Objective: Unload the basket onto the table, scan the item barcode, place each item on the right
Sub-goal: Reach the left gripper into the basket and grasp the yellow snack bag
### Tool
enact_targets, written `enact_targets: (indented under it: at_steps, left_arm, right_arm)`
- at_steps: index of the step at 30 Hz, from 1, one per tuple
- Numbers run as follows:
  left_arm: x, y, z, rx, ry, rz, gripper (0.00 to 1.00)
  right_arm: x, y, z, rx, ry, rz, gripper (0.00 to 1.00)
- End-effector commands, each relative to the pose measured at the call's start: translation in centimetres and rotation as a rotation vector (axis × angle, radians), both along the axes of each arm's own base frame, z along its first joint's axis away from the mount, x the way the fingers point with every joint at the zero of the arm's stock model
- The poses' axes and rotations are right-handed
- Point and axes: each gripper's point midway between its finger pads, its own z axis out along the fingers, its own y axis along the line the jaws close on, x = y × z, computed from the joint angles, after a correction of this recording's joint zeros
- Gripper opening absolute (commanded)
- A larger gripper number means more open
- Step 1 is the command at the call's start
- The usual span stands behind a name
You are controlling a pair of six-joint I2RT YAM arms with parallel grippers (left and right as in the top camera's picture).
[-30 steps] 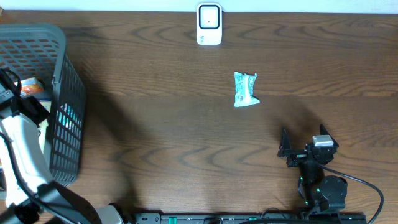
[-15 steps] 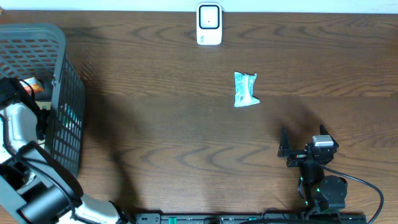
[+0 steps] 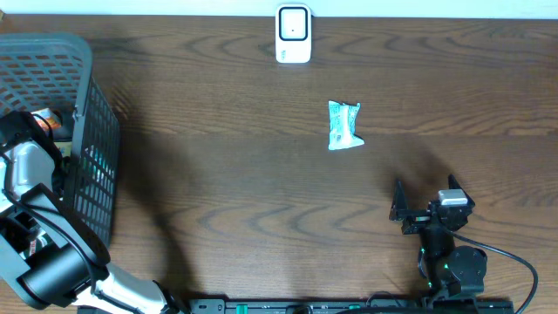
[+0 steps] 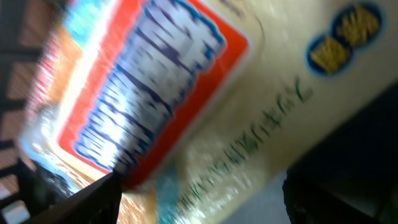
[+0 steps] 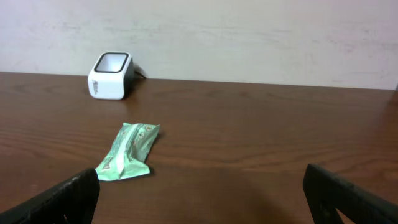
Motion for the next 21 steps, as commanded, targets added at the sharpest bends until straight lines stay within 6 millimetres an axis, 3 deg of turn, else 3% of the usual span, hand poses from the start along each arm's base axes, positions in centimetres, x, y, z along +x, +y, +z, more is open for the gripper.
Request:
enact_targets:
  at_steps: [1,8,13,14,16,21]
  left_arm:
    - [-0.4,0.8,-0.4,0.037,0.034,-0.010,0.83]
    - [1.0,1.9,-0.3,0.079,-0.014,-0.024,0.82]
    - [0.8,1.7,-2.2,0.049,0.045,-0.077,0.82]
    - [0.7,1.6,-2.7,0.038,0.061,-0.088,0.78]
    - [0.4,1.4,-3.6,0.021,0.081,-0.091,0.59]
    - [0.1,1.2,-3.3,0.013,0.092,-0.092,0.15]
  right_arm:
    - [0.0,-0.1,-0.1,0.014,0.002,-0.004,0.99]
    - [0.0,-0.1,0.0,0.014,0.001,-0.004,0.99]
    - [0.0,-0.1,0.0,0.014,0.001,-0.004,0.99]
    - [0.0,-0.1,0.0,0.014,0.001,-0.004,0.99]
    - [0.0,-0.1,0.0,0.014,0.001,-0.004,0.99]
    - [0.0,-0.1,-0.1,0.014,0.002,-0.004,0.99]
